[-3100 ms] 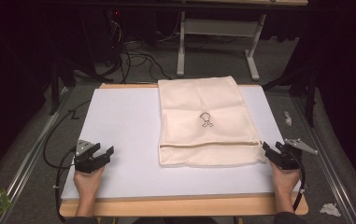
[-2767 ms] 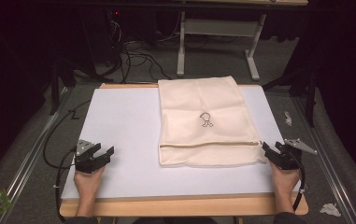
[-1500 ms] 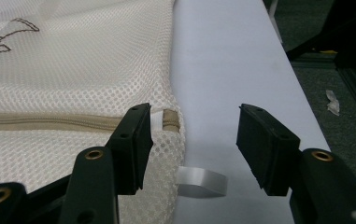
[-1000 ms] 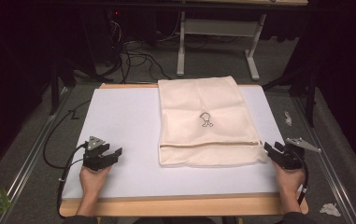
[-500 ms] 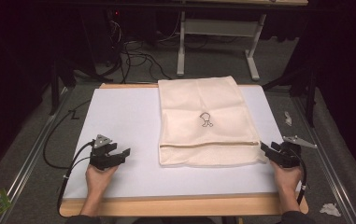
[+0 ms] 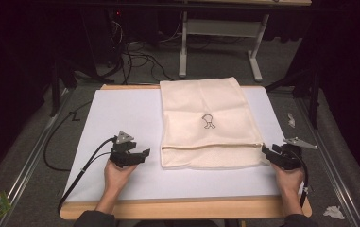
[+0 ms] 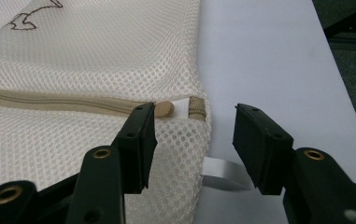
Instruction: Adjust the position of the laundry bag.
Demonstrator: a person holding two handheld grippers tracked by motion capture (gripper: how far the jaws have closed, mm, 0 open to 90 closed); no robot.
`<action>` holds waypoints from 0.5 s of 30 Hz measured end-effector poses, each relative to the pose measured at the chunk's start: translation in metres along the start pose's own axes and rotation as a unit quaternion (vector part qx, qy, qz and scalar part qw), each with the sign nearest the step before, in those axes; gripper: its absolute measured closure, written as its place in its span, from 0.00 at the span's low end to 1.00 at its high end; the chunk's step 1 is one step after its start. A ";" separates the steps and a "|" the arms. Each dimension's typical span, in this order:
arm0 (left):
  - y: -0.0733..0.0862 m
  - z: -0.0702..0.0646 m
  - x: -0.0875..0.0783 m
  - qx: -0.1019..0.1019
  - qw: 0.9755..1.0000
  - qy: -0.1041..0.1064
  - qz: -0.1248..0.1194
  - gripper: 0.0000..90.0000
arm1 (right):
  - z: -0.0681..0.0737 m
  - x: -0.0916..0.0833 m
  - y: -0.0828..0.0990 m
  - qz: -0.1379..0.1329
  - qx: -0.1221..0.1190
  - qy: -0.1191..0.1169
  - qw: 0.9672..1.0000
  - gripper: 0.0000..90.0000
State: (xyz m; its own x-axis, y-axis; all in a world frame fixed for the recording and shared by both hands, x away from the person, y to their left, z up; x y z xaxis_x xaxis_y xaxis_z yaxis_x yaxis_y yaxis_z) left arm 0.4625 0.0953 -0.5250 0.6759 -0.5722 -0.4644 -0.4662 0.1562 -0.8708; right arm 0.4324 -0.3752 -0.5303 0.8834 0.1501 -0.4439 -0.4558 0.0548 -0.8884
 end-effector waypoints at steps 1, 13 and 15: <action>-0.003 -0.005 0.002 -0.001 1.000 0.003 -0.001 0.35 | 0.001 0.000 0.000 0.002 -0.001 -0.001 1.000 0.55; -0.010 -0.031 0.029 -0.006 1.000 0.024 0.011 0.28 | 0.020 0.012 -0.015 0.016 -0.041 -0.019 0.999 0.48; -0.011 -0.035 0.033 -0.012 0.999 0.028 0.016 0.28 | 0.024 0.015 -0.017 0.019 -0.040 -0.022 0.999 0.48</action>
State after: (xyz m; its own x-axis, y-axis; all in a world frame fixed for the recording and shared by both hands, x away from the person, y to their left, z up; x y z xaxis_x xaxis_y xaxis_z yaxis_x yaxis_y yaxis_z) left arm 0.4701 0.0469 -0.5253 0.6271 -0.6118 -0.4822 -0.5014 0.1567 -0.8509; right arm 0.4508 -0.3505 -0.5190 0.8592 0.1939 -0.4735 -0.4770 -0.0314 -0.8783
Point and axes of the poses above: each handheld gripper's, and its own axes: x roughly forward along the jaws, y roughly out of its underside, z roughly to its left, the point moved 10 cm from there along x, roughly forward along the jaws, and after that the axes turned 12 degrees about -z, right-handed, at the moved point
